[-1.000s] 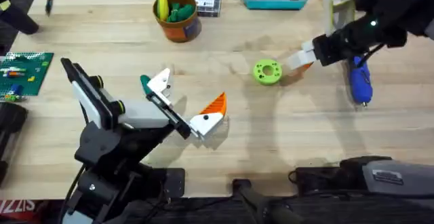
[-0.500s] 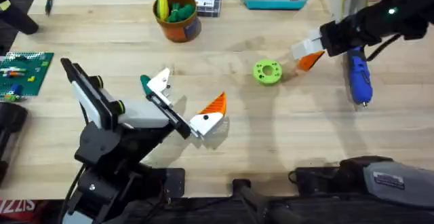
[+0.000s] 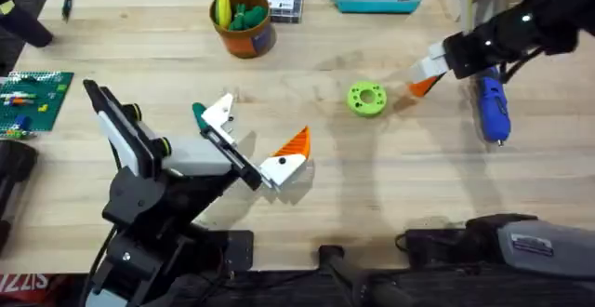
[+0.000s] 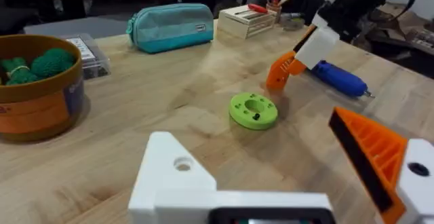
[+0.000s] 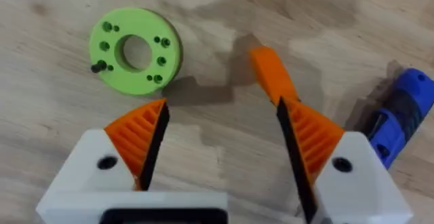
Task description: Pick up the gripper from the table and insert it into the empty holder that is missing its gripper. Then pick up a screw, insert it into the mounting hole, and use the screwdriver to tighten it. Finally, clean up the table by picking up the vegetable and placing it into the bucket.
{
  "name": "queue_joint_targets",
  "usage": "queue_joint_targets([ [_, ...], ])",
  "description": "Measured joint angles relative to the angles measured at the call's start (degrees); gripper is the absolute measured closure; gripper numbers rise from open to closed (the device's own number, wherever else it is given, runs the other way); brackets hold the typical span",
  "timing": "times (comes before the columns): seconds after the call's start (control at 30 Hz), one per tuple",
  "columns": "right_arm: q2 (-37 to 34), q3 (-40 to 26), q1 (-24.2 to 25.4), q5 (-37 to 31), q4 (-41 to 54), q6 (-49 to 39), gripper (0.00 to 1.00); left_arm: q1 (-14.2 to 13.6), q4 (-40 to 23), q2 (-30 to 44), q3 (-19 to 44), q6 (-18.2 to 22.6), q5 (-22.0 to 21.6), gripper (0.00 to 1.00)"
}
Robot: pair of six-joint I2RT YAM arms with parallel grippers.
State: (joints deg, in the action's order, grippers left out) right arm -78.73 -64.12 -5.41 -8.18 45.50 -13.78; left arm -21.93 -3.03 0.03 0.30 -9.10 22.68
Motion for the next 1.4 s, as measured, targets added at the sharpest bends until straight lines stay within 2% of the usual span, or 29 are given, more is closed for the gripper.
queue_joint_targets([
  [0.17,-3.86,-0.02,1.37,-0.10,0.10,-2.50,0.046,0.00,0.00,0.00,0.00,0.00,0.00,0.006],
  [0.33,-5.88,-0.02,5.03,3.32,-0.03,-7.62,0.046,0.00,0.00,0.00,0.00,0.00,0.00,0.006],
  [0.47,-6.00,-0.02,8.89,8.13,-0.36,-11.32,0.046,0.00,0.00,0.00,0.00,0.00,0.00,0.006],
  [0.6,-6.00,-0.02,12.68,15.81,-0.39,-13.49,0.046,0.00,0.00,0.00,0.00,0.00,0.00,0.006],
  [0.73,-6.14,-0.02,15.07,19.74,-0.44,-14.90,0.046,0.00,0.00,0.00,0.00,0.00,0.00,0.006],
  [0.93,-9.13,-0.15,15.25,22.49,-0.94,-15.93,0.046,0.00,0.00,0.00,0.00,0.00,0.00,0.006],
  [1.17,-14.45,-0.22,13.25,23.10,-1.61,-16.32,0.046,0.00,0.00,0.00,0.00,0.00,0.00,0.006],
  [1.27,-14.77,-0.22,12.61,23.14,-1.95,-16.53,0.114,0.00,0.00,0.00,0.00,0.00,0.00,0.006],
  [1.4,-14.76,-0.23,12.54,23.29,-2.25,-16.75,0.323,0.00,0.00,0.00,0.00,0.00,0.00,0.006],
])
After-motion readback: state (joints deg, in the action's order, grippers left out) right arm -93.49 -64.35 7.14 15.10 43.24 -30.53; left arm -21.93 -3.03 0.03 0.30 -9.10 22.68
